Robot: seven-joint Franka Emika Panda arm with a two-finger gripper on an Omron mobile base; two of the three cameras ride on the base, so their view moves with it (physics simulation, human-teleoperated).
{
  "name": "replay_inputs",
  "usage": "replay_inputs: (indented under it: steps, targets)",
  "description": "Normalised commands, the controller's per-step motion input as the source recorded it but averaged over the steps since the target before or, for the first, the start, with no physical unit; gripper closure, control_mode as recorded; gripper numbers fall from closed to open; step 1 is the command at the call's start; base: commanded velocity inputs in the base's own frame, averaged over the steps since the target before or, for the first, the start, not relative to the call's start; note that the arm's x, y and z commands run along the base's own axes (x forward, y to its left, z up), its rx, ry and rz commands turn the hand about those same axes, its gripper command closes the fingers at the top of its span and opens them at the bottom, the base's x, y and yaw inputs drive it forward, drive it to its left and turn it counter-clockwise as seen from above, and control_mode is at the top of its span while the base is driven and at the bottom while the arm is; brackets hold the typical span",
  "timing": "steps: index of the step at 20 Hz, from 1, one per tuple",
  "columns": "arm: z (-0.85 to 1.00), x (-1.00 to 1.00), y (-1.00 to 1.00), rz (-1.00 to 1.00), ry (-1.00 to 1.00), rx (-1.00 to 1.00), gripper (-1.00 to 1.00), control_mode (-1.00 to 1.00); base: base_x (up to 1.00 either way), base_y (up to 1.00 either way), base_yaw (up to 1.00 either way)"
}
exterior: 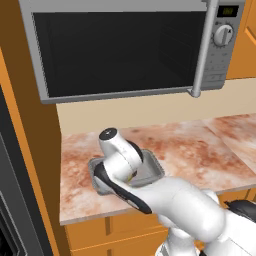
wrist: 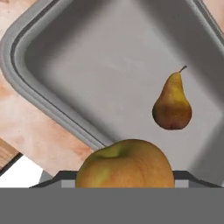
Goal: Pick the apple and pear from the fridge and place them inside the tupperware on the counter.
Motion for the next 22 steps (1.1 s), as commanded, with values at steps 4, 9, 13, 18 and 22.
replay_inputs:
  steps: [4, 9, 13, 18, 22]
  targets:
    - [-0.31, 0.48, 0.12, 0.06, 0.16, 0.0, 1.0, -1.0, 0.0, 0.0, 0.0]
    - [-0.29, 0.47, 0.13, 0.06, 0.09, 0.0, 1.0, -1.0, 0.0, 0.0, 0.0]
    - [-0.33, 0.37, 0.16, 0.07, 0.01, 0.0, 1.0, -1.0, 0.0, 0.0, 0.0]
    - [-0.36, 0.31, 0.16, 0.09, 0.0, 0.0, 1.0, -1.0, 0.0, 0.0, 0.0]
    - [-0.29, 0.31, 0.14, 0.08, 0.0, 0.0, 1.0, -1.0, 0.0, 0.0, 0.0]
